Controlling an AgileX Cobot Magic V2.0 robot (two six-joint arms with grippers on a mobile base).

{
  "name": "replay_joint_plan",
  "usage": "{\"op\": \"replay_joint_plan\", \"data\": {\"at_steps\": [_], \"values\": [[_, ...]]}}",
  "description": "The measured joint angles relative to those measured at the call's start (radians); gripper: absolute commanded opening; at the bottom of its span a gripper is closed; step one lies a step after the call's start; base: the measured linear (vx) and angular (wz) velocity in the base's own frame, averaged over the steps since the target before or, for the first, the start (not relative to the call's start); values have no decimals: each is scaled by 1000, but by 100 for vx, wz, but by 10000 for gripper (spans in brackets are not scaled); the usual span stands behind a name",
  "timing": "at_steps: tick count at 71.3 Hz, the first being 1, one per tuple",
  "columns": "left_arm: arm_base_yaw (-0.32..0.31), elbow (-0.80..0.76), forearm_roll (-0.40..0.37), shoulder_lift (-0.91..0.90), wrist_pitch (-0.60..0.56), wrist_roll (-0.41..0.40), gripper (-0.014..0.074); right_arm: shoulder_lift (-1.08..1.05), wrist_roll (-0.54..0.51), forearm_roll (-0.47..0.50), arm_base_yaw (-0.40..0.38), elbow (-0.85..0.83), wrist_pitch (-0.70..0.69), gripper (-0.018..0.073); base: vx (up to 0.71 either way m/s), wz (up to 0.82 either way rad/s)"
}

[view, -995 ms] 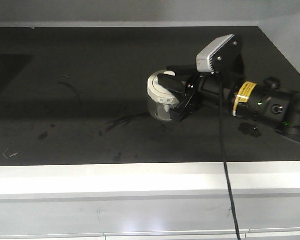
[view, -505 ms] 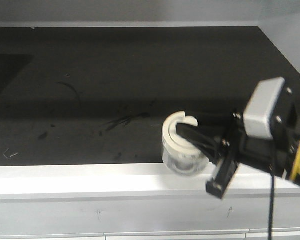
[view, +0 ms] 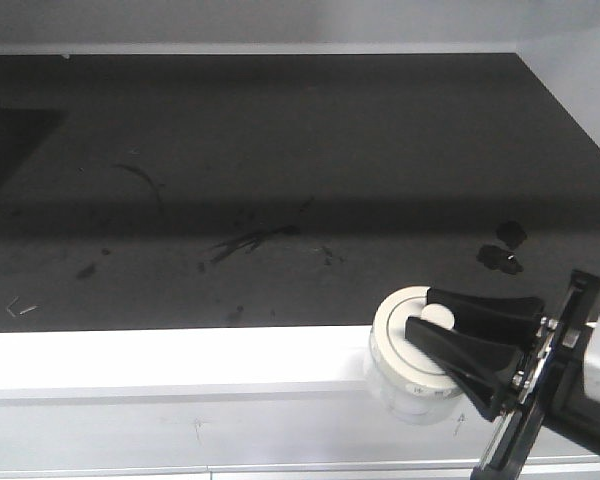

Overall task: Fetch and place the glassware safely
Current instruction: 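Close the right gripper on the jar lid and lift it, then drive the base away from the bench holding the jar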

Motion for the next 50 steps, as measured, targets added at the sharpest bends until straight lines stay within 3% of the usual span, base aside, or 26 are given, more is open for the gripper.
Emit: {"op": "replay_joint_plan", "data": {"at_steps": [50], "values": [[0,0,0,0,0,0,-7,-3,1,42,0,0,23,-1,0,1]]}}
